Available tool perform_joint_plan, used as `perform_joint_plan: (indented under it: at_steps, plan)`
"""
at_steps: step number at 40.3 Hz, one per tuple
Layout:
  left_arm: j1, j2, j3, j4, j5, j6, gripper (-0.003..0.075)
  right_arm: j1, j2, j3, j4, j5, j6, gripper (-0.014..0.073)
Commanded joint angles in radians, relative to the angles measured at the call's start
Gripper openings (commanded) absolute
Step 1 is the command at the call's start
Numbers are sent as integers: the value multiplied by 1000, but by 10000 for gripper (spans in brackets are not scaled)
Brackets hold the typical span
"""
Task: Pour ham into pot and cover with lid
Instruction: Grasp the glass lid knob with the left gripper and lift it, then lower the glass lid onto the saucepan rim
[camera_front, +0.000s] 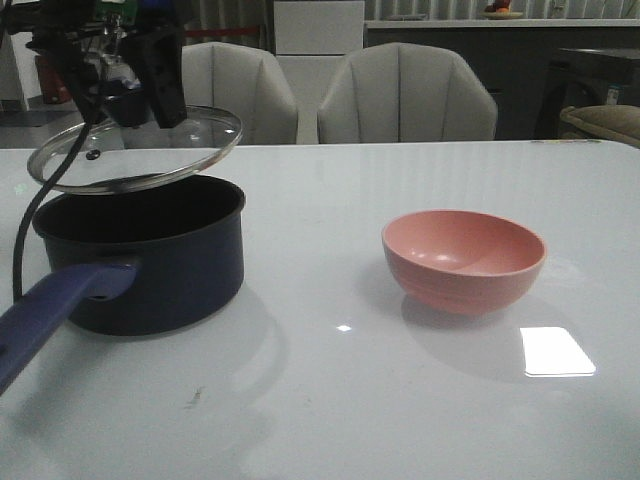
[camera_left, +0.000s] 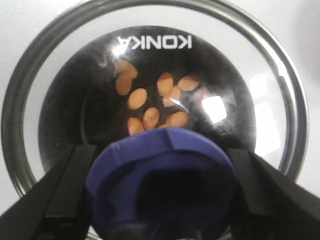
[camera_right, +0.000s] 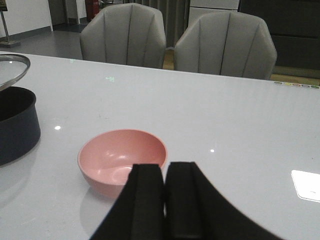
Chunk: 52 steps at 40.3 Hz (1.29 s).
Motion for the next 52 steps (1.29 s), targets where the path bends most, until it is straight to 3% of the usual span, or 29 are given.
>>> perform_joint_plan:
  at_steps: [1,31,37,46,52]
  plan:
    - [-17,-56,-31,-6,19,-1,185,2,7,-28,-4,-77,-1,159]
    - [-19,7,19,37,12,-1,194,2,7,-28,-4,-77,-1,159]
    - [-19,15,19,47,2,-1,242,2,7,-28,-4,-77,-1,159]
    - [-19,22,19,52,-43,-1,390,2,7,-28,-4,-77,-1,159]
    - [-19,22,19,52,-72,-1,397,2,7,-28,-4,-77,-1,159]
